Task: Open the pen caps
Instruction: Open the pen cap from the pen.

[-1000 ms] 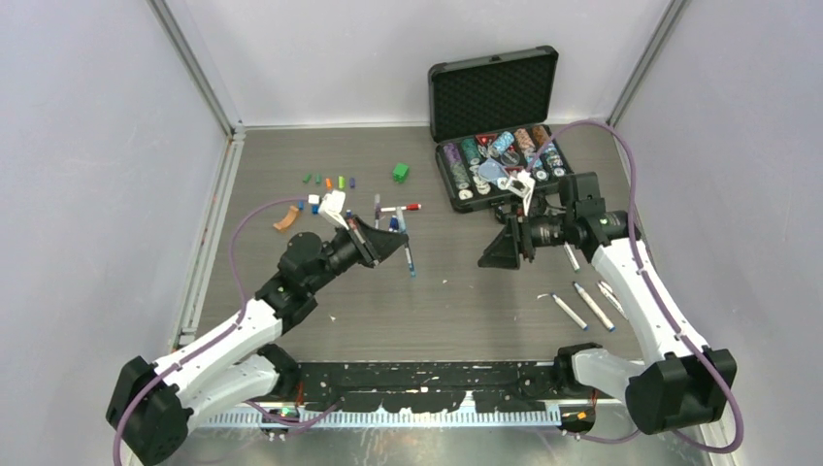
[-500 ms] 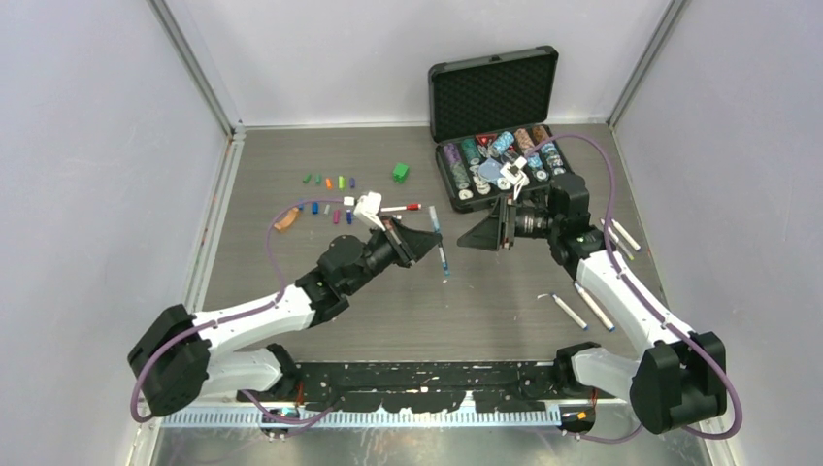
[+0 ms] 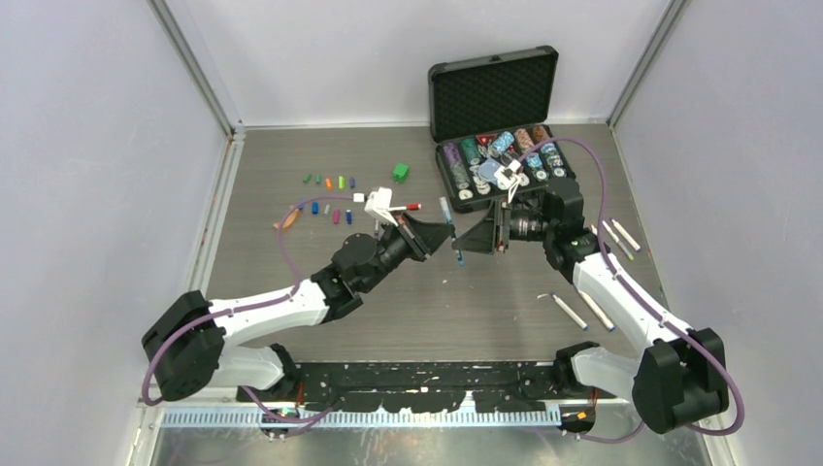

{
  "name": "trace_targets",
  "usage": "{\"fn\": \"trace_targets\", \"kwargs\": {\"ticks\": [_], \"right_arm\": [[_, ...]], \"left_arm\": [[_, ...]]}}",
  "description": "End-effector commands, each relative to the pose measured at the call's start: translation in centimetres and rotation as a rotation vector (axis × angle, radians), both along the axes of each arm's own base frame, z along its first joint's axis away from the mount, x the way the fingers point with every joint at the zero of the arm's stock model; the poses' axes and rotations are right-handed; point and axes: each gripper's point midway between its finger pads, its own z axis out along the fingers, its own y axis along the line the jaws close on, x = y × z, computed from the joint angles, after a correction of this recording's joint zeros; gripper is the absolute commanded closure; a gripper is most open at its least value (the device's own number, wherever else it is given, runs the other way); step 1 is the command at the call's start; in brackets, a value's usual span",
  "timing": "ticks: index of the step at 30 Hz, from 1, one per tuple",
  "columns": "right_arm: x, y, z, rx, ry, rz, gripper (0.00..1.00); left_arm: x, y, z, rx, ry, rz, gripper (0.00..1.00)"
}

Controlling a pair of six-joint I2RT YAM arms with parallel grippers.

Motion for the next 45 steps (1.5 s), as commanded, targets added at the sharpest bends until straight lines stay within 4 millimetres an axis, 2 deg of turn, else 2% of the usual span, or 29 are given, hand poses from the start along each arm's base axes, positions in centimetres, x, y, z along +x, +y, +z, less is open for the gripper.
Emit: {"fn": "trace_targets", "kwargs": {"ticks": [1,14,22,45], "right_arm": [[0.2,0.5,0.2,0.007,-0.038,0.008,0.47],[0.8,0.4,-1.7,-0.119,-0.077,-0.01,0.59],[0.8,0.6,-1.4,-0.128,-0.099,0.001,0.63],[0.7,1.1,-1.8,-0.159,-0.104,0.027,0.72]], "left_arm": [[0.8,0.6,3.7,-0.083,-0.062,0.079,1.0],[0.8,1.1,1.4,0.029,0.058,0.214,1.0],[0.8,0.8,0.7,0.064,0.074,0.237,1.0],[0.9,-0.5,0.2,0.076,0.1,0.242,1.0]]}}
